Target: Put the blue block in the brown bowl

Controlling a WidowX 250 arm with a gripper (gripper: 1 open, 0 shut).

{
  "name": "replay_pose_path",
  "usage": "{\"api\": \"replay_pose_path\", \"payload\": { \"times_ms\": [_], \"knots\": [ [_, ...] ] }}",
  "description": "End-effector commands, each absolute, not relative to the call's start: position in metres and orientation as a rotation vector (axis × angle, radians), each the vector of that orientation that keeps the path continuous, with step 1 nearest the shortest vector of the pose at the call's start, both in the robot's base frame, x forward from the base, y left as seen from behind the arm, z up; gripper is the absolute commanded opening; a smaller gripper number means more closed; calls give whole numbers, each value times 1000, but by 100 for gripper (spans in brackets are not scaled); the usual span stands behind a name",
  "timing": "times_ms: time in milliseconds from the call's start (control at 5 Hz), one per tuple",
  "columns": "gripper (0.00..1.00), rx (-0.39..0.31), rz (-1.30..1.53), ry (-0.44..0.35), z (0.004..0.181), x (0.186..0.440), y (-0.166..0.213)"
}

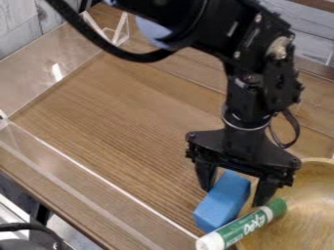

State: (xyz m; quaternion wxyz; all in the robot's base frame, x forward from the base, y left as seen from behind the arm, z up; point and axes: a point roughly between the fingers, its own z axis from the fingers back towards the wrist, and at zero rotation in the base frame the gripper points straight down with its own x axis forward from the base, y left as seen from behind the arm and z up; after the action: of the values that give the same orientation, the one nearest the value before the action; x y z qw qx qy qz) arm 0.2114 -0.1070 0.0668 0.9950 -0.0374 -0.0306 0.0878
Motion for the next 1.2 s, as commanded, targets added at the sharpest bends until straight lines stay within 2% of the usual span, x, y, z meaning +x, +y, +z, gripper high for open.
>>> {"api": "replay_pose_path", "payload": {
  "times_ms": [0,1000],
  "knots": [
    [100,-114,176,-115,79,220,-112],
    [100,-123,173,-96,60,215,-119]
  ]
}}
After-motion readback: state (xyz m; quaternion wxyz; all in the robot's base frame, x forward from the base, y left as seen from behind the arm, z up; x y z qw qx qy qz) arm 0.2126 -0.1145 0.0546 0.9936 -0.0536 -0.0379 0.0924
